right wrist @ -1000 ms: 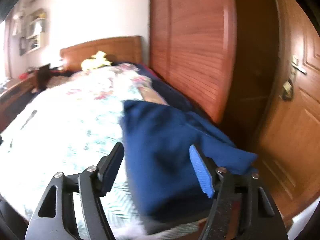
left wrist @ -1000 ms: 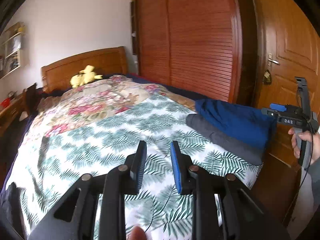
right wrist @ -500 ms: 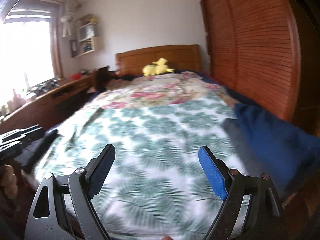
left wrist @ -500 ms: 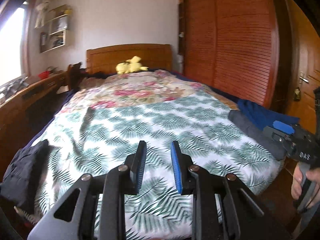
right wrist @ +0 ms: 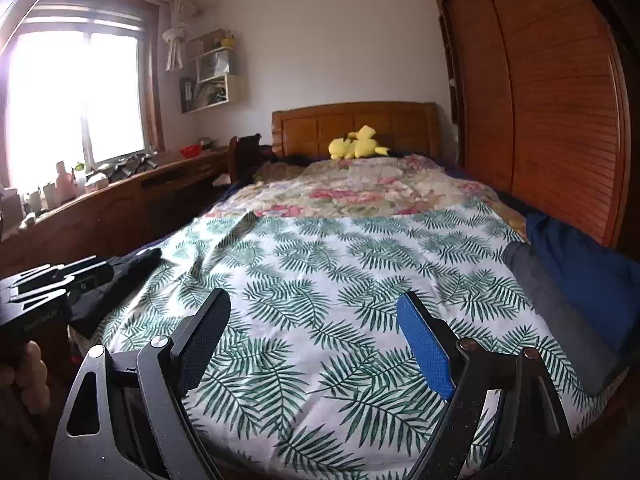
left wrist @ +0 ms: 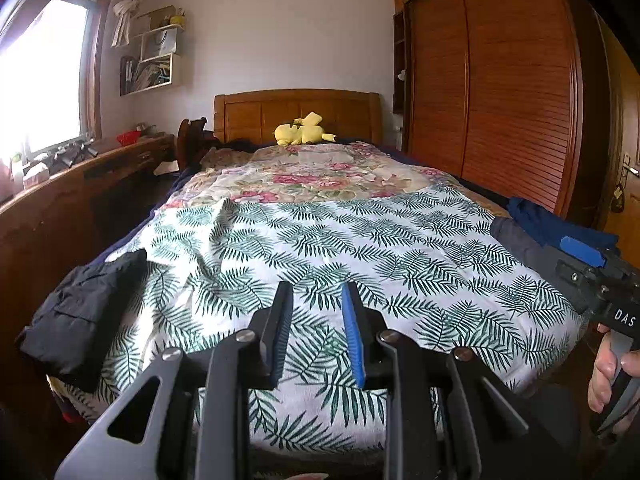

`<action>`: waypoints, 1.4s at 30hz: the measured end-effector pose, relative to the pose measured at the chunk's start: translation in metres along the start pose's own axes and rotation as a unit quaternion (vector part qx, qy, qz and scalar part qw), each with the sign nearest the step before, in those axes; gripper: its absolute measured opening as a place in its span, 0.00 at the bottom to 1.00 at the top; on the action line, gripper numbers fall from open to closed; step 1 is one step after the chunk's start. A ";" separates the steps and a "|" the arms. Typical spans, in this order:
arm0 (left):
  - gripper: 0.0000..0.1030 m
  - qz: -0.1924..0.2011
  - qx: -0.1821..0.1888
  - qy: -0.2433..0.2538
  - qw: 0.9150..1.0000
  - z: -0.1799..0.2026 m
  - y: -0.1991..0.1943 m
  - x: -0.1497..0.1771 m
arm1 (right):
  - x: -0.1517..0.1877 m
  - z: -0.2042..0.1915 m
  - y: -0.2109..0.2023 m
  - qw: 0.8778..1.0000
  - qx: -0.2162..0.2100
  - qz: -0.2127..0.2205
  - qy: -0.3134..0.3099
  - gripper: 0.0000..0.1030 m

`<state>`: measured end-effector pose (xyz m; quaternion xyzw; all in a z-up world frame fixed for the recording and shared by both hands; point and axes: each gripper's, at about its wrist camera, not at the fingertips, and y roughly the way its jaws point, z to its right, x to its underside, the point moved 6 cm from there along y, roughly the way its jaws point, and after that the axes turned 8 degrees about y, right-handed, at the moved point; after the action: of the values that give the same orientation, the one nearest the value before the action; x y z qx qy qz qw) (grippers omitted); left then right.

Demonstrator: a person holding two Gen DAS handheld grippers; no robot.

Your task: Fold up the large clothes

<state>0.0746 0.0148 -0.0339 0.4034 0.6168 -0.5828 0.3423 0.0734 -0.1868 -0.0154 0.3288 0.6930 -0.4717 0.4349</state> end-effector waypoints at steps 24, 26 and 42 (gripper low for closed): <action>0.24 0.006 -0.007 -0.022 1.000 -0.013 -0.011 0.009 | 0.010 -0.003 -0.003 1.000 0.007 -0.004 -0.003 0.84; 0.24 0.006 -0.007 -0.023 1.000 -0.013 -0.011 0.009 | 0.009 -0.003 -0.003 1.000 0.007 -0.003 -0.002 0.84; 0.24 0.015 -0.009 -0.021 1.000 -0.012 -0.017 0.007 | 0.009 -0.005 -0.004 1.000 0.005 -0.001 -0.002 0.84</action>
<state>0.0569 0.0274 -0.0317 0.3973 0.6086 -0.5805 0.3672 0.0651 -0.1832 -0.0219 0.3294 0.6900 -0.4761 0.4345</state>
